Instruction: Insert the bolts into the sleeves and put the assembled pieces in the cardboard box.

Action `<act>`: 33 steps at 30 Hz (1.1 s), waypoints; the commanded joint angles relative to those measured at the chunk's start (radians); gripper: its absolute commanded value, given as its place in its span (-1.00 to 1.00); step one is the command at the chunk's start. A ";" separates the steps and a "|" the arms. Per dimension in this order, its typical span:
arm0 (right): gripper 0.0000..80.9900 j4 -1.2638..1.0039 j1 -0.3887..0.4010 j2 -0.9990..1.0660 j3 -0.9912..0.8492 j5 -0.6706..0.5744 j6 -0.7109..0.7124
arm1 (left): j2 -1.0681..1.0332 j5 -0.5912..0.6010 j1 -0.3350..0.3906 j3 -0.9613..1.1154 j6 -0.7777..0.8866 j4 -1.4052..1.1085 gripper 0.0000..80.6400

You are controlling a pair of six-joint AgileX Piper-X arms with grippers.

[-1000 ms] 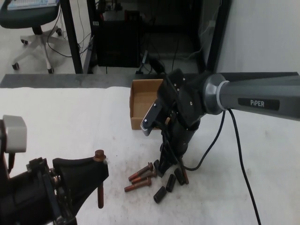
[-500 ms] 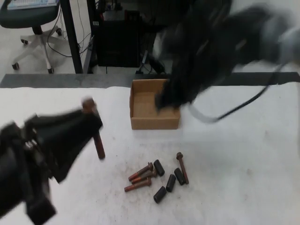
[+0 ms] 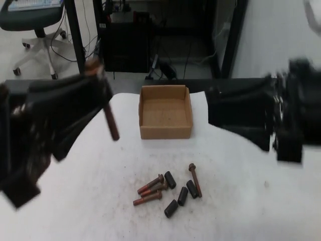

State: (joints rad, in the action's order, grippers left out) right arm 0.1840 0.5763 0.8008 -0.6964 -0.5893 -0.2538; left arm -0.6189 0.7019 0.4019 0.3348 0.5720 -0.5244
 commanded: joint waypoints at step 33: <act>-0.98 -0.958 0.161 0.292 0.328 0.306 0.151 | -0.383 0.053 0.093 0.227 -0.086 -0.151 -1.00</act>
State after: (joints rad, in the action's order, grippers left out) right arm -0.7488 0.7352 1.0942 -0.3603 -0.2889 -0.1124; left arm -1.0026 0.7768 0.4912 0.5482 0.5094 -0.6586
